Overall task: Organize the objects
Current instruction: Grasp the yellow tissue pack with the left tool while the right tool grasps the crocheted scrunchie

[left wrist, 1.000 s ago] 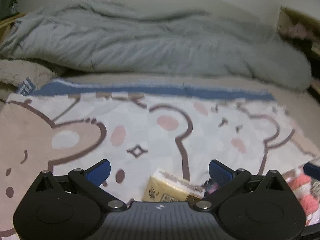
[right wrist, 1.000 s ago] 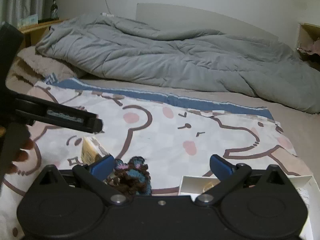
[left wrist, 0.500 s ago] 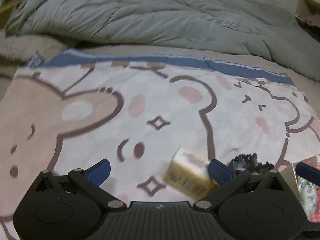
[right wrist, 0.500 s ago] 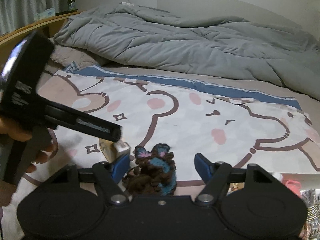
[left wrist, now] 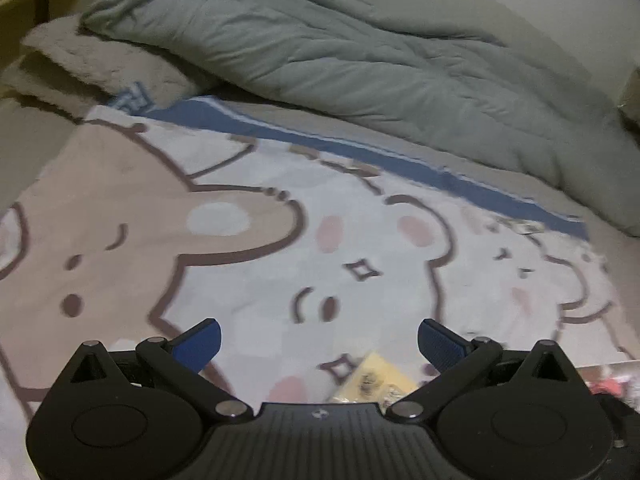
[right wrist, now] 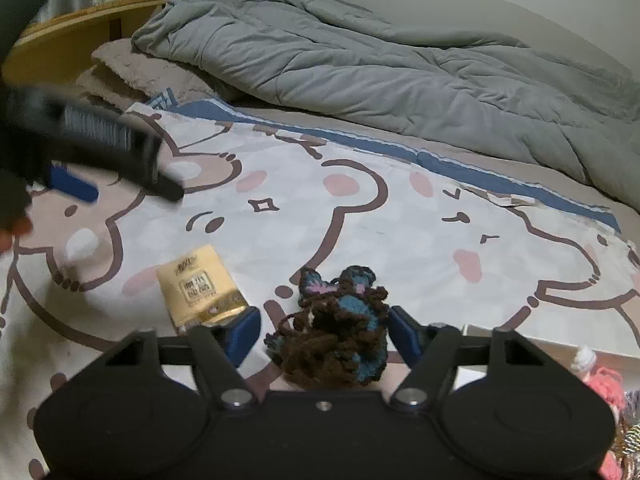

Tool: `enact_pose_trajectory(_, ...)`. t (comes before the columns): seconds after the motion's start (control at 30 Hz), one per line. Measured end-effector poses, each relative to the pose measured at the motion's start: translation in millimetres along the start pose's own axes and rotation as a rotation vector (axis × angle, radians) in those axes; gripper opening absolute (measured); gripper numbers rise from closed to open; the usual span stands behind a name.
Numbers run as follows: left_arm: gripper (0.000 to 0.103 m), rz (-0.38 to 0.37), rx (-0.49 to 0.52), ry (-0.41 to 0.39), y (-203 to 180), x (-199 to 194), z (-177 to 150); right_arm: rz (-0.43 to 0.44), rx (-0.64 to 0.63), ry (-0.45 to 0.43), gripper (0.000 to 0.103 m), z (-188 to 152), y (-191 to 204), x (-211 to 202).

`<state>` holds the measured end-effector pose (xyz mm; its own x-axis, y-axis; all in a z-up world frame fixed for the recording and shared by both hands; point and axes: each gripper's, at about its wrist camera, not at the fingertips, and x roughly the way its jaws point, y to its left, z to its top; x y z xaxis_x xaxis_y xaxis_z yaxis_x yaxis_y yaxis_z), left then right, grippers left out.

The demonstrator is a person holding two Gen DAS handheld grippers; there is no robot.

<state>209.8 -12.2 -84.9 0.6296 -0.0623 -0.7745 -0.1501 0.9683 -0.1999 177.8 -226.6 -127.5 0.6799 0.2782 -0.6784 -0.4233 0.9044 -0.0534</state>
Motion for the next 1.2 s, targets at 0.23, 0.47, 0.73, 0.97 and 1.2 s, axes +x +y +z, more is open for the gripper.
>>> enact_pose_trajectory(0.23,0.095,-0.088,0.29,0.095,-30,14,-12,-0.037,-0.026,0.052,0.027,2,-4,0)
enact_pose_trajectory(0.47,0.085,-0.183,0.432,0.175,-42,23,-25,0.0,0.041,0.049,0.007,5,-22,-9)
enact_pose_trajectory(0.73,0.075,-0.118,0.514,0.192,-51,40,-37,0.012,0.056,0.053,0.006,6,-28,-10)
enact_pose_trajectory(0.97,0.07,-0.128,0.505,0.176,-47,35,-35,0.026,0.067,0.032,0.005,10,-28,-14)
enact_pose_trajectory(1.2,0.034,-0.137,0.489,0.159,-45,16,-33,0.025,0.079,-0.006,0.005,21,-28,-32)
